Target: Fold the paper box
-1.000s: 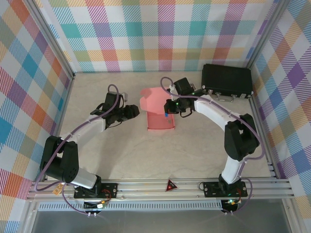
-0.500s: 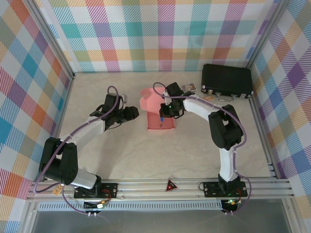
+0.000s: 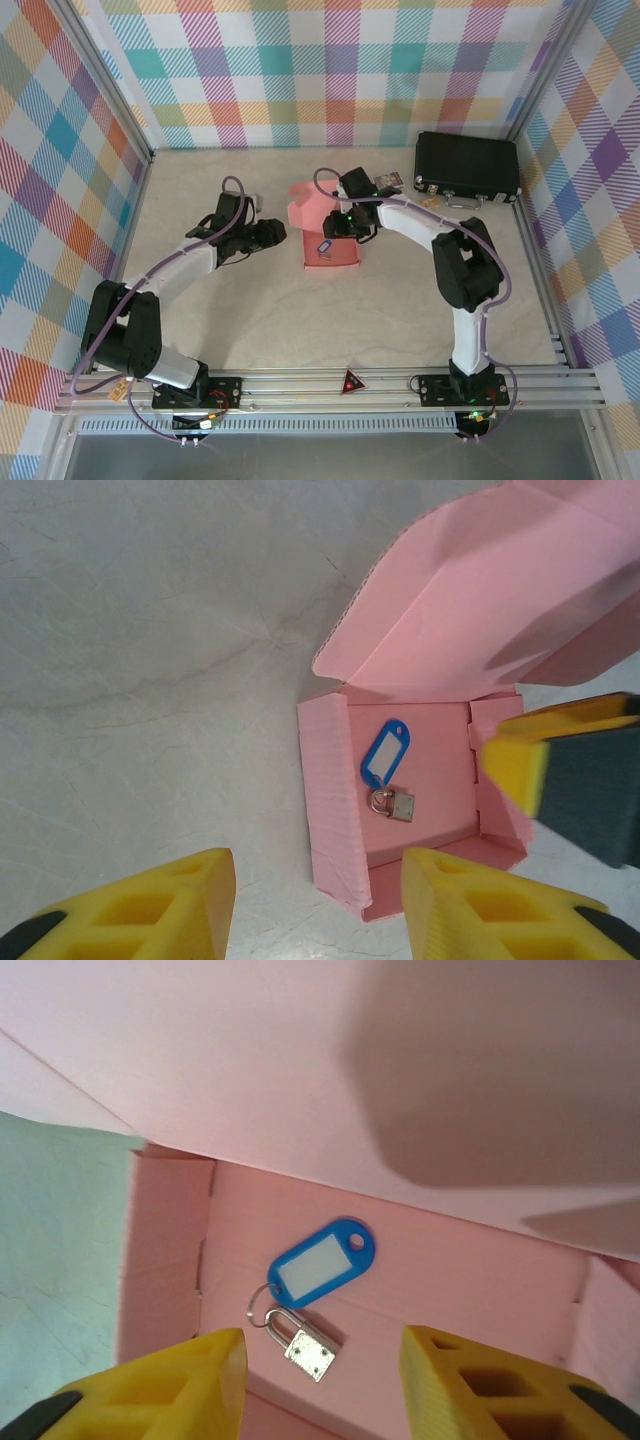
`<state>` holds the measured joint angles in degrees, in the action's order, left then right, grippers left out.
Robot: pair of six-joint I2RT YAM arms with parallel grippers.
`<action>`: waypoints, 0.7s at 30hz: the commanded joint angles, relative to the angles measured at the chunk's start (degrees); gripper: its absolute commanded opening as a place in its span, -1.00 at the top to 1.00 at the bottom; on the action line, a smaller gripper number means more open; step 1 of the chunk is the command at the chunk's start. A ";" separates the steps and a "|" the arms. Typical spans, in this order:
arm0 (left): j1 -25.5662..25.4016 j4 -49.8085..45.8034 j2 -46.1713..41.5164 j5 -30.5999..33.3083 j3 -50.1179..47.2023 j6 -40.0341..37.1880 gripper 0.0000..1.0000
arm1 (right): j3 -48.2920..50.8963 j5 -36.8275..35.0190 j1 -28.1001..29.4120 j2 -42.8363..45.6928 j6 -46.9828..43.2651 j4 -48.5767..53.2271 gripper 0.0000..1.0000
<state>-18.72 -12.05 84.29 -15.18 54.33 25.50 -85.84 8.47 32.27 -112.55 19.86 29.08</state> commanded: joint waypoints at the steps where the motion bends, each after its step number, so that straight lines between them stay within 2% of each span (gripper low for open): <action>1: -0.53 -3.34 2.41 1.65 4.94 -3.01 0.05 | 1.79 -4.24 -0.57 7.69 -3.20 -2.17 0.09; 6: -0.53 -10.24 7.16 3.91 12.97 -8.68 0.01 | 3.79 -4.98 -4.91 12.29 -7.56 -2.70 0.02; 14: -0.53 -15.35 13.83 3.85 23.38 -21.14 -0.24 | -0.62 5.28 -14.46 10.10 -19.37 3.26 0.00; 17: -0.44 -18.78 17.35 3.73 28.09 -25.51 -0.27 | -2.44 8.98 -15.74 8.37 -24.88 5.40 -0.15; 21: -0.44 -19.60 19.93 2.77 30.88 -28.63 -0.33 | -3.38 10.04 -15.80 6.62 -31.92 5.21 -0.21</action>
<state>-18.72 -28.03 103.04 -11.90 83.11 2.04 -87.37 14.44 15.84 -104.81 -4.19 32.49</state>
